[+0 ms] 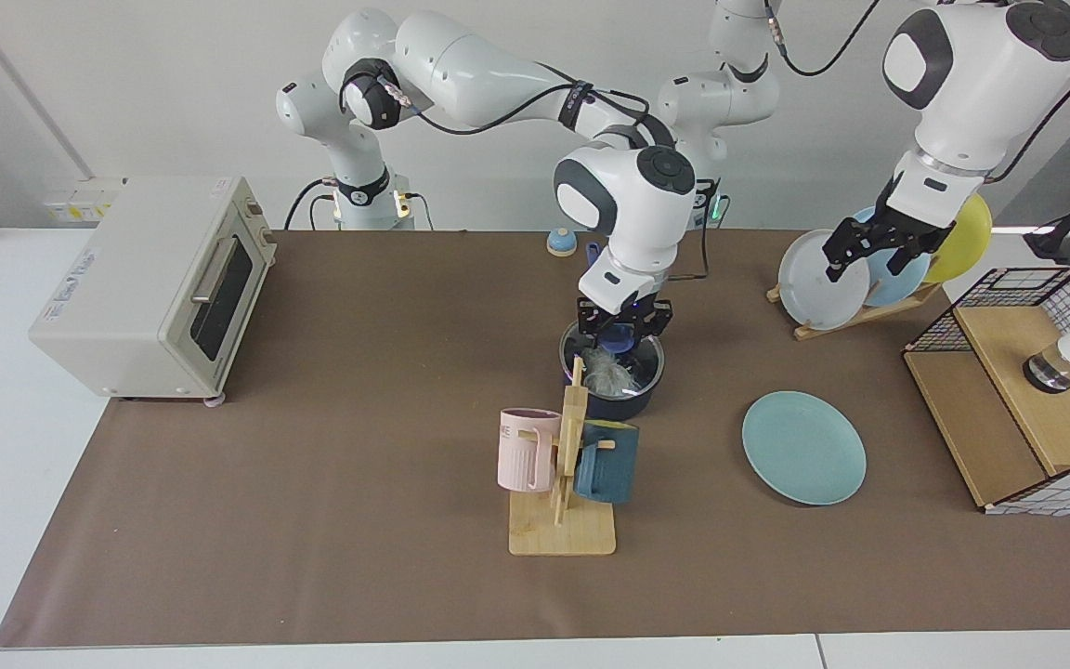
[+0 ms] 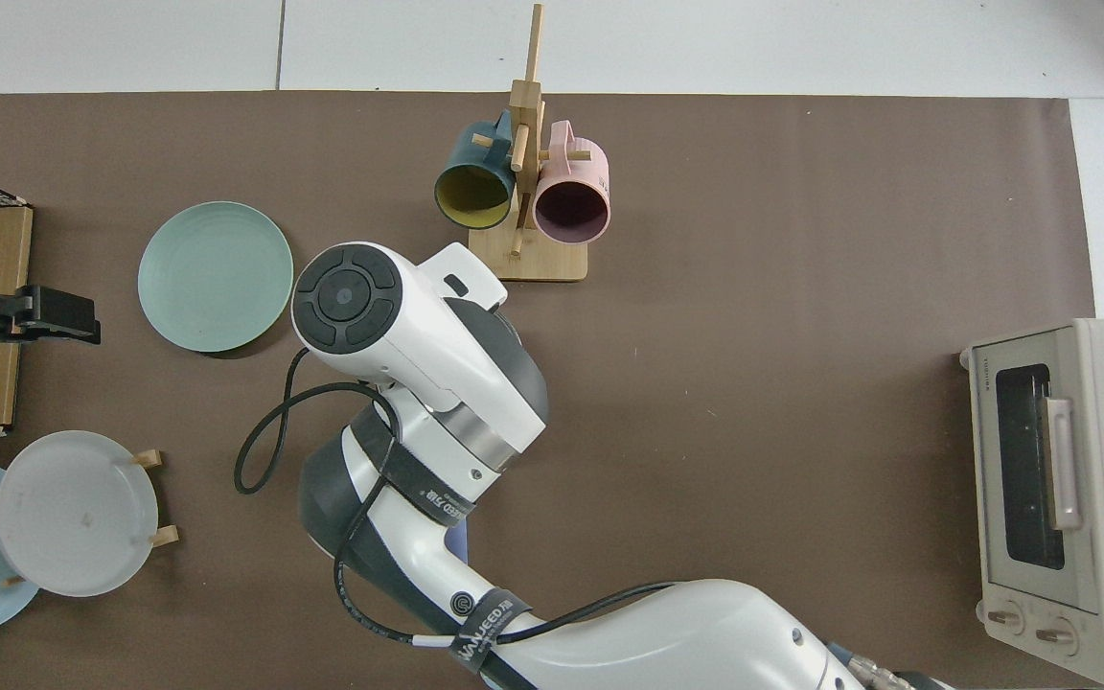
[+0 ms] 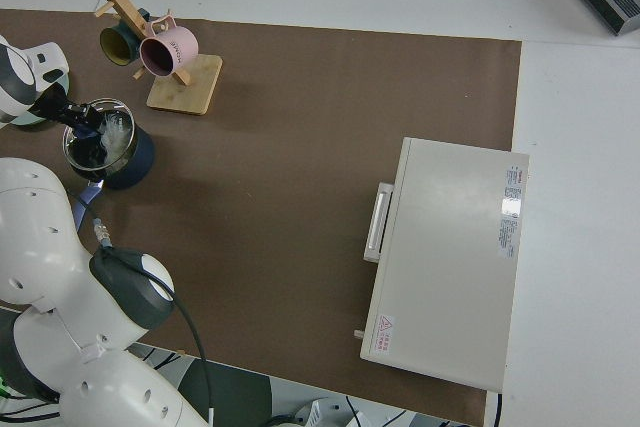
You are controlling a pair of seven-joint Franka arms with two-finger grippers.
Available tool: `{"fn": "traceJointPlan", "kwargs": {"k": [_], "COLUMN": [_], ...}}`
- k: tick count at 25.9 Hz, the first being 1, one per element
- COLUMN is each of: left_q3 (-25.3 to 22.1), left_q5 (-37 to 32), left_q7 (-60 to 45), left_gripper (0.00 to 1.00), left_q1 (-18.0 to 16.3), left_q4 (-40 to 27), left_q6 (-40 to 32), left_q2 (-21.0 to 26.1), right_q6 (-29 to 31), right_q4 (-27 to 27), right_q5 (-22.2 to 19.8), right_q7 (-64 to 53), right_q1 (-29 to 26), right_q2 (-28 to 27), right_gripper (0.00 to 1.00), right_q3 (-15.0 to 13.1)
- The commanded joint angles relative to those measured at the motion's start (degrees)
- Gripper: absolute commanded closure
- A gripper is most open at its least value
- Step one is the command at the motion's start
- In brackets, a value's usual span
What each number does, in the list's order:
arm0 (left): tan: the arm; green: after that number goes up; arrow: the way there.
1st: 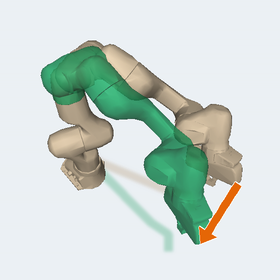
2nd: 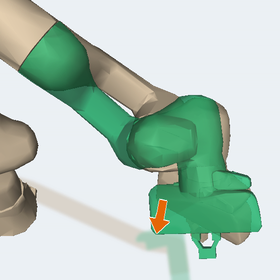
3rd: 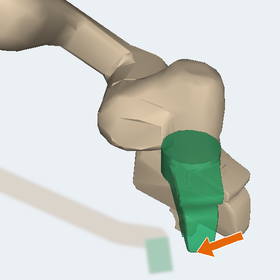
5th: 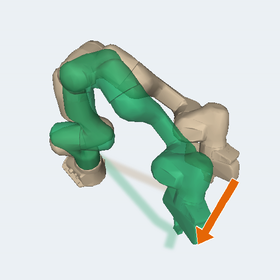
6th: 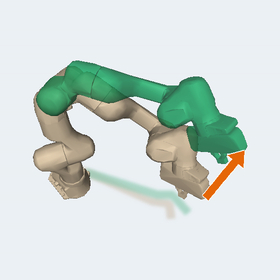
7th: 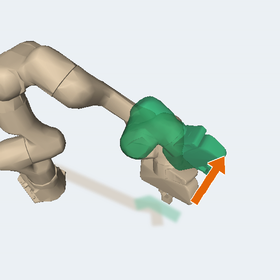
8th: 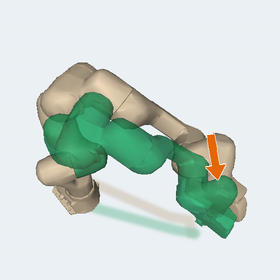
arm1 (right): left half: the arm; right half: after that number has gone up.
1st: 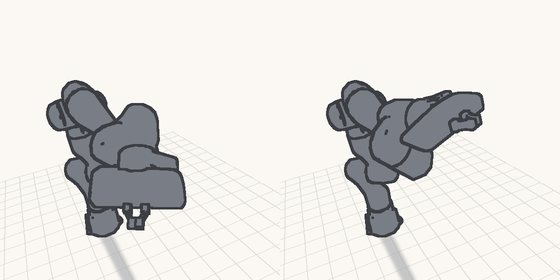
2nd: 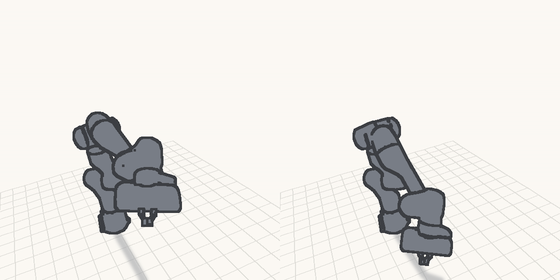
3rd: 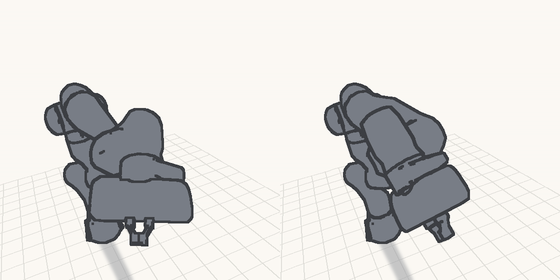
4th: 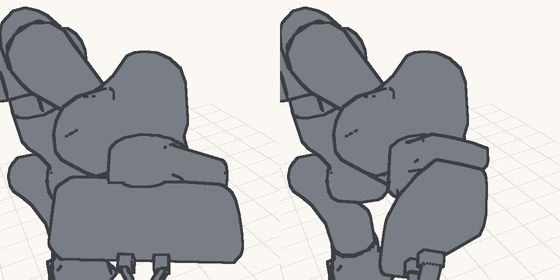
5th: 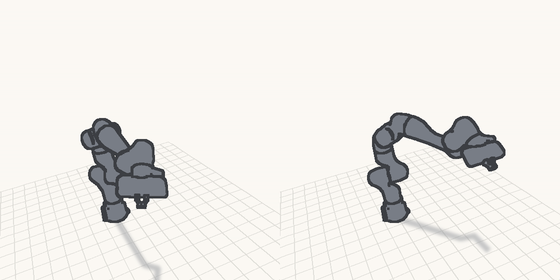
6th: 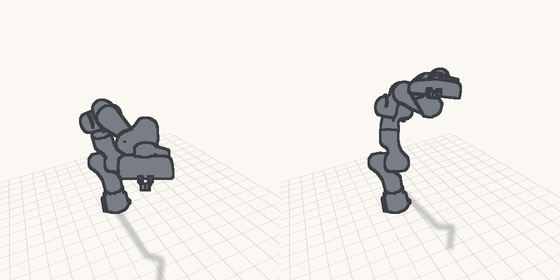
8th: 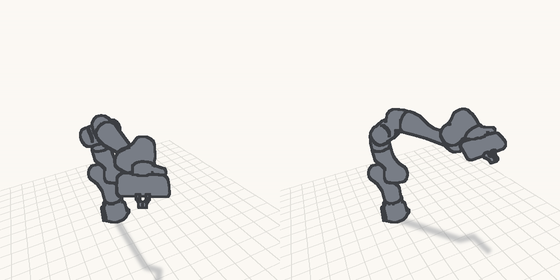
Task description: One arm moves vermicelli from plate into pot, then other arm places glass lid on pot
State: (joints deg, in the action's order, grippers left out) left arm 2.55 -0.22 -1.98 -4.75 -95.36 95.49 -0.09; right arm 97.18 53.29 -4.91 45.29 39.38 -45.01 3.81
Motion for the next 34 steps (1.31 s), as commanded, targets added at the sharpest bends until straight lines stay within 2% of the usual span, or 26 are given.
{"fn": "traceJointPlan", "kwargs": {"k": [1,13,14,16,34], "left_q3": [-1.5,-0.88,-0.88,-0.88,-0.8], "left_q5": [1.01,0.57,0.57,0.57,0.57], "left_q7": [1.28,0.57,0.57,0.57,0.57], "left_gripper": [0.0,0.0,0.0,0.0,0.0], "left_q1": [1.68,1.68,1.59,1.59,1.59], "left_q4": [-0.79,-0.53,-0.53,-0.53,-0.44], "left_q6": [1.1,-0.13,-0.05,-0.13,-0.13], "left_q2": [-1.06,-1.23,-1.15,-1.23,-1.23], "right_q6": [-0.76,-0.5,-0.5,-0.24,-0.41], "right_q4": [-0.82,-0.82,-0.82,-0.82,-0.74], "right_q5": [0.69,0.78,0.78,0.78,0.78], "right_q7": [-1.96,-1.96,-1.96,-1.87,-1.96], "right_q1": [-0.45,-0.36,-0.27,-0.27,-0.71], "right_q2": [-0.34,-0.34,-0.34,-0.34,0.45], "right_gripper": [1.0,1.0,0.92,0.02,0.0], "right_q3": [0.76,0.76,0.76,0.76,0.76]}}
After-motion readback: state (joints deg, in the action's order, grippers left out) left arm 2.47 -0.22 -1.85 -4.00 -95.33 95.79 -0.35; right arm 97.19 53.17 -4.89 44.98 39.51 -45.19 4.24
